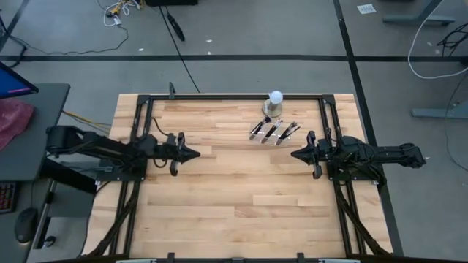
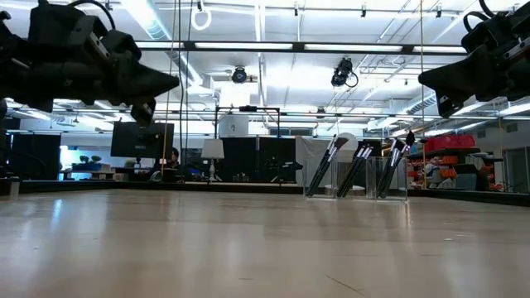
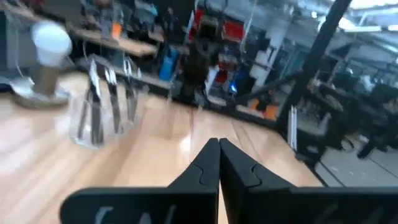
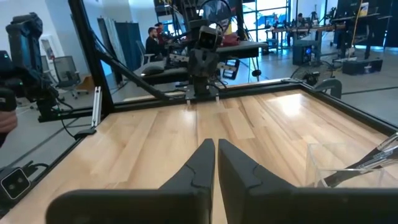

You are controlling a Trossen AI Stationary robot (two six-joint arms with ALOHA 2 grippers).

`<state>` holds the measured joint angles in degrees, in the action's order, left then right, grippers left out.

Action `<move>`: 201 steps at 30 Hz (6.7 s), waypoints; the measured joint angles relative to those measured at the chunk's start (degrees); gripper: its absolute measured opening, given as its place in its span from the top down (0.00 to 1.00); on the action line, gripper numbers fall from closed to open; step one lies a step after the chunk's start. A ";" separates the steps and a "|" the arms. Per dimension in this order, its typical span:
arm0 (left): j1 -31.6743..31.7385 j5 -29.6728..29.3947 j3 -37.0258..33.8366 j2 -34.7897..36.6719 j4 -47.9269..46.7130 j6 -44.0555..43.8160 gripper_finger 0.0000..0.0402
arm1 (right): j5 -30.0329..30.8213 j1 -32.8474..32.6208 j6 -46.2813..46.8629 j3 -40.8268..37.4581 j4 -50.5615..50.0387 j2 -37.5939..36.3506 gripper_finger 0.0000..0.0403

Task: Put items in baskets/containers
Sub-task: Return to Home Position

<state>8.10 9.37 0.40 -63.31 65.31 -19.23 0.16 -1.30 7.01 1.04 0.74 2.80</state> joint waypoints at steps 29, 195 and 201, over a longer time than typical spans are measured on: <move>-6.77 -4.73 0.00 56.07 -51.82 7.31 1.00 | -0.01 0.00 0.00 0.00 0.02 0.03 0.94; -9.57 -11.67 0.00 62.84 -62.57 0.32 0.99 | 0.35 -0.90 -0.02 -0.02 1.41 -2.50 0.94; -9.57 -11.68 0.00 62.84 -62.57 0.32 0.99 | 0.36 -0.88 -0.01 -0.02 1.41 -2.50 0.94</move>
<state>-1.47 -2.31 0.40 -0.47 2.74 -18.91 0.52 -2.18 6.99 1.02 2.15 0.30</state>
